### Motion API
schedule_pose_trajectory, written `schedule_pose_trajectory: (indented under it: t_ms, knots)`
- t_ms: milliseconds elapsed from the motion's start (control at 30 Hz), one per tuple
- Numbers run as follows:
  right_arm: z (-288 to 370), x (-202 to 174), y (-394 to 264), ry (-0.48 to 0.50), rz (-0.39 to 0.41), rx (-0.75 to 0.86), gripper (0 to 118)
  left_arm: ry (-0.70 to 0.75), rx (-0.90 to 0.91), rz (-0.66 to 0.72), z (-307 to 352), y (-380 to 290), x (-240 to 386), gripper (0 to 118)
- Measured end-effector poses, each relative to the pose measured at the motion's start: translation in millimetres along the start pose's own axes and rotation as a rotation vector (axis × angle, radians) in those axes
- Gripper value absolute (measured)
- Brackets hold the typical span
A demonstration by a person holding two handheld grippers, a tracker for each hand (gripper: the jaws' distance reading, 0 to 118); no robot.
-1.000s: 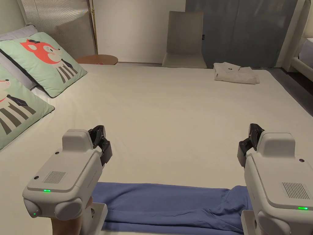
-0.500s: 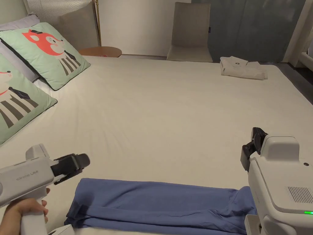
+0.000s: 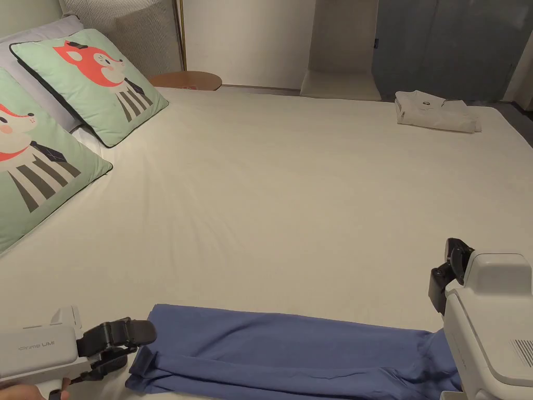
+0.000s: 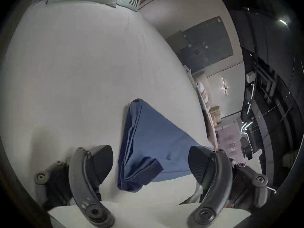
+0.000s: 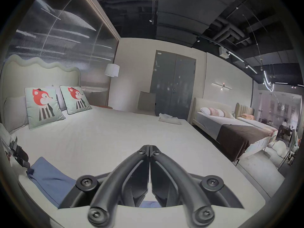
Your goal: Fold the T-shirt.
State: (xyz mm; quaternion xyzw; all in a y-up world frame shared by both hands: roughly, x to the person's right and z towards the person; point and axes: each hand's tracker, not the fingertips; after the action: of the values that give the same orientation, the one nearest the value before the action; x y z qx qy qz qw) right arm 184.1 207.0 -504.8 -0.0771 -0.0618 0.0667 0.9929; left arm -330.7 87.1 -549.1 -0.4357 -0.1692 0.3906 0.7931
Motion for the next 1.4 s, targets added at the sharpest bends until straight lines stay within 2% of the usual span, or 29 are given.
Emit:
schedule_pose_trajectory:
  t_ms: [100,167,200,233,300,333,367,433,467,700,933,1100,1267,1400]
  knots:
    - [-2.3,0.7,2.0,0.002,0.008,-0.009,1,-0.02,-0.018,0.007,-14.4,-2.1,0.9,91]
    - [-1.4,1.8,5.7,-0.003,0.013,-0.015,1,-0.049,-0.032,0.026,-22.7,-6.2,4.3,80]
    - [-1.7,2.3,5.7,-0.006,0.015,-0.016,1,-0.052,-0.027,0.027,-34.8,16.3,-29.6,73]
    - [-4.8,5.6,3.1,-0.008,0.016,-0.019,1,-0.056,-0.026,0.03,-43.0,28.9,-45.1,73]
    - [-6.7,8.0,2.0,-0.011,0.017,-0.021,1,-0.047,-0.024,0.021,-50.3,33.6,-47.4,69]
    - [-7.3,8.9,1.8,-0.014,0.018,-0.021,1,-0.053,-0.026,0.022,-50.9,26.1,-36.2,62]
    - [-6.2,8.7,1.2,-0.018,0.019,-0.023,1,-0.044,-0.023,0.025,-54.0,23.8,-30.9,50]
    - [-5.8,9.9,0.7,-0.021,0.019,-0.022,1,0.018,-0.028,-0.026,-61.1,20.7,-25.6,10]
    - [-6.0,10.8,0.8,-0.022,0.019,-0.024,1,0.028,-0.031,-0.053,-61.3,17.7,-21.7,6]
    - [-6.2,15.8,-0.5,-0.017,0.013,-0.021,1,0.023,0.034,-0.109,-14.0,21.8,7.2,5]
    - [0.5,13.6,3.0,0.007,-0.015,-0.006,1,0.238,0.095,-0.188,35.8,46.1,-11.4,5]
    - [7.4,12.6,5.2,0.021,-0.025,-0.001,1,0.265,0.066,-0.278,8.5,30.8,44.0,5]
    - [11.5,15.1,4.8,0.023,-0.03,0.005,1,0.253,-0.007,-0.412,-46.1,-3.6,114.2,5]
    - [16.5,23.4,6.5,0.012,-0.035,0.006,1,0.231,-0.091,-0.455,-96.5,-28.1,155.8,5]
